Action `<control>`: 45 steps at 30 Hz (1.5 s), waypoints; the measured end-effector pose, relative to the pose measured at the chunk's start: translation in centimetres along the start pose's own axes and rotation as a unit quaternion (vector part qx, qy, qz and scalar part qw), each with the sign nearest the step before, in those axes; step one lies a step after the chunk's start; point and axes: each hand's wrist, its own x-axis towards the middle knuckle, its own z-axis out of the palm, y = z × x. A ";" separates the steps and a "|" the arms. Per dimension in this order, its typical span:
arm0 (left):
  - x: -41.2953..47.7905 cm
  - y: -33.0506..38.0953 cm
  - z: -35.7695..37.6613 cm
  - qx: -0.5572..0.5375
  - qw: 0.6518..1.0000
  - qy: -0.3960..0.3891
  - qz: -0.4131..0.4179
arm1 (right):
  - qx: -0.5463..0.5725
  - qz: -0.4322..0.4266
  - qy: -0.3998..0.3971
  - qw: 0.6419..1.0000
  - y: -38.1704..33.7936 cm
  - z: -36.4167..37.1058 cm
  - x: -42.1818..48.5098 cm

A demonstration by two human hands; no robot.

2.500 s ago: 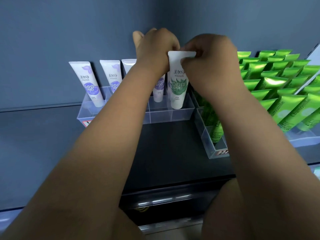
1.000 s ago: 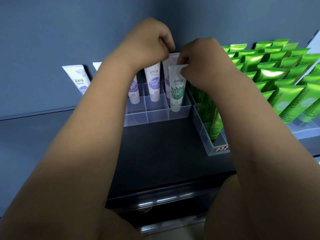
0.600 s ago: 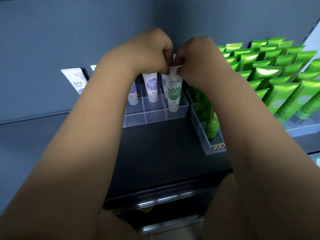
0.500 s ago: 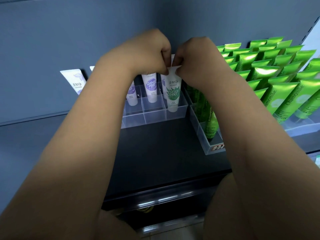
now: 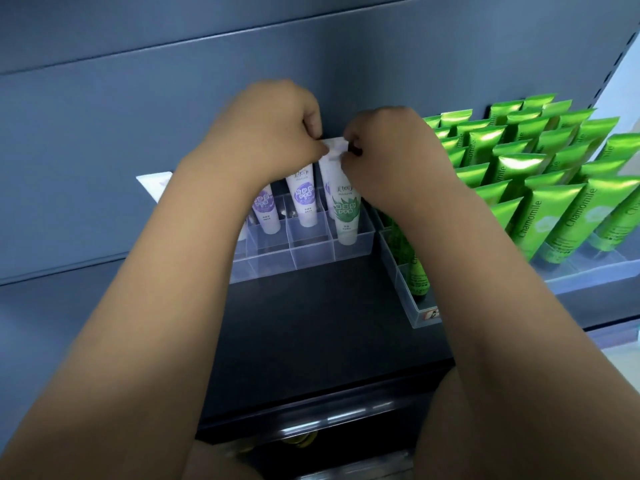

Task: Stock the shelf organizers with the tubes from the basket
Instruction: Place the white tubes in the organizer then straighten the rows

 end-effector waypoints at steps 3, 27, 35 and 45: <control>-2.2 0.1 -1.4 0.011 0.992 0.116 -0.041 | 0.021 -0.004 0.046 0.999 -1.4 -0.6 -1.4; -51.8 -5.1 -2.3 0.153 0.824 0.240 -0.490 | 0.320 -0.360 -0.107 0.870 -34.0 1.9 -29.4; -65.7 -7.1 4.4 0.138 0.731 0.135 -0.655 | 0.145 -0.450 -0.350 0.809 -34.7 13.2 -39.1; -72.2 -11.1 15.7 -0.072 0.625 0.076 -0.774 | 0.089 -0.398 -0.442 0.799 -38.0 22.0 -41.5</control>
